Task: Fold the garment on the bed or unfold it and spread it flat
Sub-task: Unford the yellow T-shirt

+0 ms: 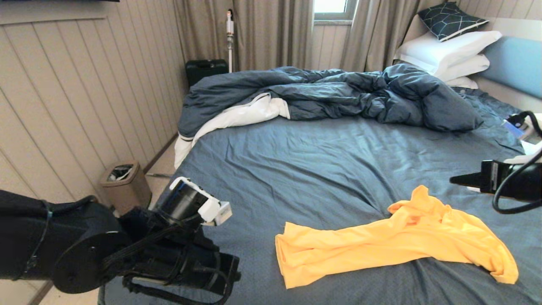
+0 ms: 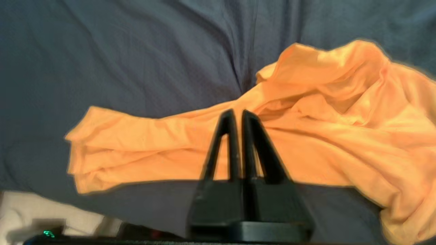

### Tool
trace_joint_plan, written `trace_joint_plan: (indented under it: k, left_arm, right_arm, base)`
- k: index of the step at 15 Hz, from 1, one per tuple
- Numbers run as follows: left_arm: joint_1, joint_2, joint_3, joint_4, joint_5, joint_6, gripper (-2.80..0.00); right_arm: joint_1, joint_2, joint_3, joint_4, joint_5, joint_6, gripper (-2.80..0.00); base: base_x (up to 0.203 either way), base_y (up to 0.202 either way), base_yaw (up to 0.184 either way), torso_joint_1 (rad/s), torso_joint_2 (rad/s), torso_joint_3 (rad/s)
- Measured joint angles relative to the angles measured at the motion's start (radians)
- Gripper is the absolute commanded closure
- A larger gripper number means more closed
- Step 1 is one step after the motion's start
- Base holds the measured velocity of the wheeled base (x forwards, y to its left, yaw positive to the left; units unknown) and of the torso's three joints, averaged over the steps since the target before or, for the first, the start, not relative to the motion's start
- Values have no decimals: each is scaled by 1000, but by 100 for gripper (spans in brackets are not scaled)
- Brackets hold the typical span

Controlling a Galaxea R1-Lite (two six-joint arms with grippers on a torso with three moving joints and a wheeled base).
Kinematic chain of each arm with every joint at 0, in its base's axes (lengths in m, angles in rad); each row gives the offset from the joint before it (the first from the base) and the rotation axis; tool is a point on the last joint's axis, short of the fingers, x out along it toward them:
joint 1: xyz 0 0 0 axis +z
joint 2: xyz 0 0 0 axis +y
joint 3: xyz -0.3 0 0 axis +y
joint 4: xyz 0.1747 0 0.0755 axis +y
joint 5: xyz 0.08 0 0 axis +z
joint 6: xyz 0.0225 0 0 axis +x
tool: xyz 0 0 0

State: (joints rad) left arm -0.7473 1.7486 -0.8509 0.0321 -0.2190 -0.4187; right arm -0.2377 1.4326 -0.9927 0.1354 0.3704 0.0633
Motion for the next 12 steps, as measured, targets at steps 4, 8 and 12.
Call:
trace_joint_plan:
  k: [4, 8, 12]
  left_arm:
    - [-67, 79, -102, -14, 5, -71, -280]
    - [-96, 167, -172, -28, 15, -91, -280]
    - [-143, 262, -253, -54, 18, -123, -280]
  right_arm:
    - [-2, 11, -10, -3, 0, -2, 0]
    - [-4, 17, -11, -9, 0, -4, 0]
    - [-6, 23, -13, -10, -1, -4, 0]
  base:
    - [0, 0, 0, 0, 0, 0]
    - [0, 0, 0, 0, 0, 0]
    - [0, 0, 0, 0, 0, 0]
